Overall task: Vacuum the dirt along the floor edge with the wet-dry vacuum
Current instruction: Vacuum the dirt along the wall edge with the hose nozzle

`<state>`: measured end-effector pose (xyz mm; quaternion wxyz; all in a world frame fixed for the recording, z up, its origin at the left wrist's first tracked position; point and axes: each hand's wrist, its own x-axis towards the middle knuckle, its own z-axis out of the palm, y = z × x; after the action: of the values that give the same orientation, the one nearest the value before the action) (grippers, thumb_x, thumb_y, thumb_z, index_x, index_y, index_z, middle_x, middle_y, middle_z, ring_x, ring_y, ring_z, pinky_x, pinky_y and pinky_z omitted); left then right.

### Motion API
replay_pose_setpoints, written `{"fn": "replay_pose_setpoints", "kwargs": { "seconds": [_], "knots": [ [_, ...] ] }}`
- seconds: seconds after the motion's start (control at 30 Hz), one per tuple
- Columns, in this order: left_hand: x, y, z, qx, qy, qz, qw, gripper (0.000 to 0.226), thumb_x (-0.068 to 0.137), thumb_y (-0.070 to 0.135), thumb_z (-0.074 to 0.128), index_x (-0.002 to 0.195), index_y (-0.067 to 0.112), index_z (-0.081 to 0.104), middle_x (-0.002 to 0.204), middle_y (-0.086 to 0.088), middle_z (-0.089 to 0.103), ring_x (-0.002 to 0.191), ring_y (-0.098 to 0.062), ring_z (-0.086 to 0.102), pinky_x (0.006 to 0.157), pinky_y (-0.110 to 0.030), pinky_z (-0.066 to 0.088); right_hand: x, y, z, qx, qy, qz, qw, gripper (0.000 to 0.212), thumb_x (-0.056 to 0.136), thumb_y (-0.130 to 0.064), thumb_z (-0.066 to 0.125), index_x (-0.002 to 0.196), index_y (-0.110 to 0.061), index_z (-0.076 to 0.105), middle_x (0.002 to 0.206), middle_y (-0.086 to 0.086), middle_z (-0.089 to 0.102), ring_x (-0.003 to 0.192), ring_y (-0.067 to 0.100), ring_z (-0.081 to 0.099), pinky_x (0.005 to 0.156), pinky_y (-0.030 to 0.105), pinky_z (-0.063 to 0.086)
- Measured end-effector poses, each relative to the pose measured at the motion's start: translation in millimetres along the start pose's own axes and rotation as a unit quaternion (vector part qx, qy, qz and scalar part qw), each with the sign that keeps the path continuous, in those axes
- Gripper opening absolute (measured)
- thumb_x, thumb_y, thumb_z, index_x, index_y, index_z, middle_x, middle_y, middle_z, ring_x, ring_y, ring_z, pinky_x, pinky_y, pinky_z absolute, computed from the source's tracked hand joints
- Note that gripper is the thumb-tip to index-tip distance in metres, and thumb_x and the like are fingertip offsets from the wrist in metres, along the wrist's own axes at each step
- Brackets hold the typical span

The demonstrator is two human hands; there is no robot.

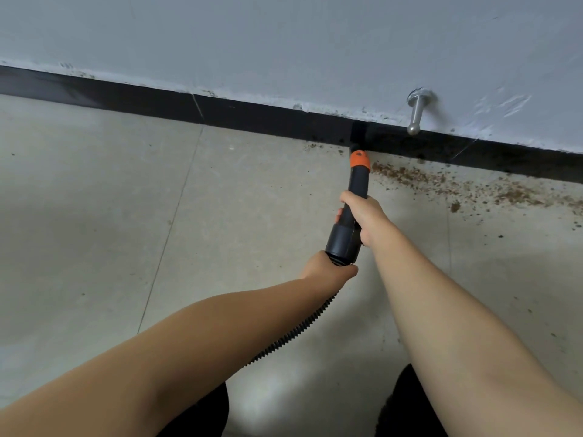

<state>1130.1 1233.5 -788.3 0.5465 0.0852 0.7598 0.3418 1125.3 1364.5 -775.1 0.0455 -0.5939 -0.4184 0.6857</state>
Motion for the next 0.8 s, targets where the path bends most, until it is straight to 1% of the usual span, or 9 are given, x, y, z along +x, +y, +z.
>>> {"fn": "replay_pose_setpoints", "kwargs": {
  "seconds": [0.1,0.17,0.3,0.43,0.53,0.67,0.8],
  "knots": [
    [-2,-7,-10,-0.016,0.029,-0.011,0.999,0.03,0.076,0.026,0.066,0.101,0.017,0.053,0.076,-0.005,0.058,0.065,-0.022,0.055,0.065,-0.034,0.052,1,3,18,-0.009,-0.027,-0.004,1.0,0.013,0.085,-0.007,0.057,0.091,-0.011,0.047,0.063,0.007,0.053,0.047,0.018,0.051,0.051,0.027,0.048],
    [-3,-12,-21,-0.025,0.052,-0.014,0.998,0.032,0.075,0.026,0.066,0.102,0.016,0.054,0.077,-0.006,0.059,0.065,-0.023,0.056,0.069,-0.037,0.055,0,4,34,-0.011,-0.047,-0.007,0.999,0.012,0.085,-0.007,0.057,0.09,-0.01,0.047,0.062,0.007,0.052,0.046,0.018,0.05,0.051,0.027,0.048],
    [-4,-20,-45,-0.051,0.071,-0.013,0.996,0.025,0.079,0.021,0.066,0.099,0.013,0.053,0.073,-0.006,0.056,0.063,-0.022,0.053,0.064,-0.032,0.049,-2,5,66,-0.026,-0.081,-0.015,0.996,0.013,0.085,-0.007,0.056,0.093,-0.01,0.047,0.062,0.006,0.052,0.047,0.018,0.051,0.051,0.027,0.048],
    [-5,-26,-64,-0.056,0.089,-0.01,0.994,0.023,0.078,0.022,0.067,0.095,0.014,0.054,0.073,-0.006,0.057,0.062,-0.022,0.053,0.064,-0.032,0.05,-5,4,89,-0.046,-0.104,-0.015,0.993,0.015,0.084,-0.008,0.056,0.095,-0.01,0.048,0.064,0.006,0.053,0.046,0.018,0.051,0.049,0.024,0.047],
    [-10,-33,-74,-0.039,0.077,-0.016,0.996,0.021,0.077,0.023,0.067,0.09,0.015,0.053,0.072,-0.006,0.058,0.062,-0.023,0.055,0.065,-0.033,0.051,-11,11,97,-0.047,-0.102,-0.011,0.994,0.016,0.083,-0.008,0.056,0.097,-0.01,0.048,0.065,0.007,0.053,0.047,0.018,0.052,0.05,0.025,0.048],
    [-29,-50,-92,-0.022,0.03,-0.039,0.999,0.021,0.079,0.021,0.068,0.091,0.011,0.053,0.072,-0.007,0.058,0.06,-0.022,0.055,0.064,-0.031,0.051,-29,34,109,-0.035,-0.067,-0.016,0.997,0.013,0.084,-0.008,0.055,0.094,-0.011,0.047,0.063,0.007,0.053,0.045,0.018,0.051,0.049,0.025,0.048],
    [-50,-75,-125,0.013,0.017,-0.063,0.998,0.024,0.081,0.024,0.07,0.093,0.01,0.055,0.073,-0.007,0.061,0.057,-0.018,0.057,0.06,-0.028,0.053,-54,63,134,-0.015,-0.042,-0.021,0.999,0.013,0.085,-0.012,0.055,0.094,-0.012,0.046,0.061,0.006,0.054,0.042,0.017,0.052,0.048,0.024,0.047]
  ]
}}
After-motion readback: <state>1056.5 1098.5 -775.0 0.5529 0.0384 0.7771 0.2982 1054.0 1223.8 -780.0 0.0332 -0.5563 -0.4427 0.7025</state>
